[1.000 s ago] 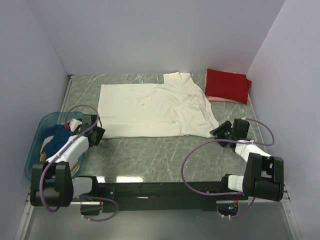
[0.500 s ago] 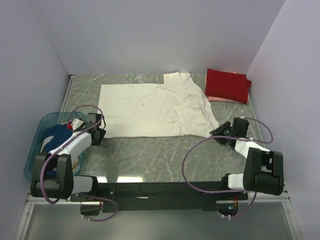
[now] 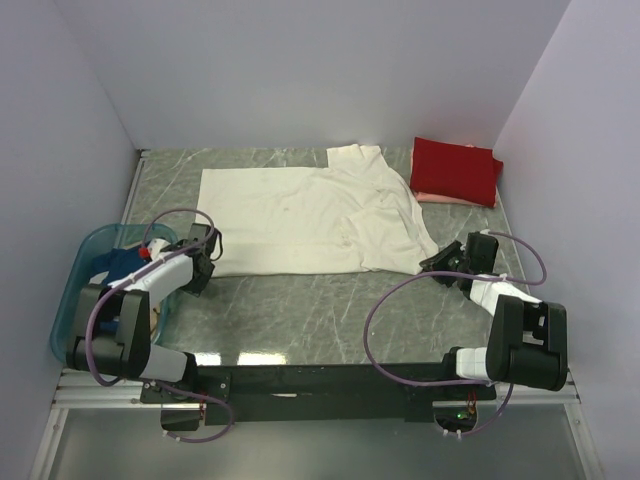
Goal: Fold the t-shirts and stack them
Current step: Fold the tshirt
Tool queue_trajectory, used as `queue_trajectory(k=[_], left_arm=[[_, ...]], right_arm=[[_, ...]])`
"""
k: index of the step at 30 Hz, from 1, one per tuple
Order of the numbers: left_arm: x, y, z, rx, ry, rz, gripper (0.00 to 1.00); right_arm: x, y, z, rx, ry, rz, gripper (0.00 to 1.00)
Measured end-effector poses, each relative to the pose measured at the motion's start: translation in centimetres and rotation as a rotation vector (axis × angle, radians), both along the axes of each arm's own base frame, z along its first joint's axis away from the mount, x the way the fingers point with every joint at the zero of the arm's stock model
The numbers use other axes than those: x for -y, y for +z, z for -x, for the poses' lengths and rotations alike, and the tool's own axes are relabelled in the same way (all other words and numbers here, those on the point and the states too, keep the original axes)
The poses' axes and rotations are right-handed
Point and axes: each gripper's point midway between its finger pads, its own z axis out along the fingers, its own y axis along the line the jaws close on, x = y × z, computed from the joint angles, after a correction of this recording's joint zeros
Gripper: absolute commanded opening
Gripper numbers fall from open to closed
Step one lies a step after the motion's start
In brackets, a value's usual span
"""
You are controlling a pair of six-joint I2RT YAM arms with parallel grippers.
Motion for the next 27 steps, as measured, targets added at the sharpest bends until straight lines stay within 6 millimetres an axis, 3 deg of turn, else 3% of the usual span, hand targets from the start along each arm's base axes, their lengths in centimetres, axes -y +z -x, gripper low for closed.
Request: queue_trajectory(k=[6, 17, 27], left_arm=[[0.0, 0.5, -0.3, 0.032, 0.007, -0.007, 0.48], [0.3, 4.7, -1.6, 0.233, -0.023, 0.018, 0.52], [1.2, 4.3, -1.5, 0.175, -0.059, -0.015, 0.55]], right_arm=[[-0.1, 0.0, 0.0, 0.002, 0.006, -0.004, 0.24], [-0.2, 0.1, 0.0, 0.002, 0.008, -0.006, 0.23], [-0.2, 0.1, -0.1, 0.007, 0.012, -0.010, 0.22]])
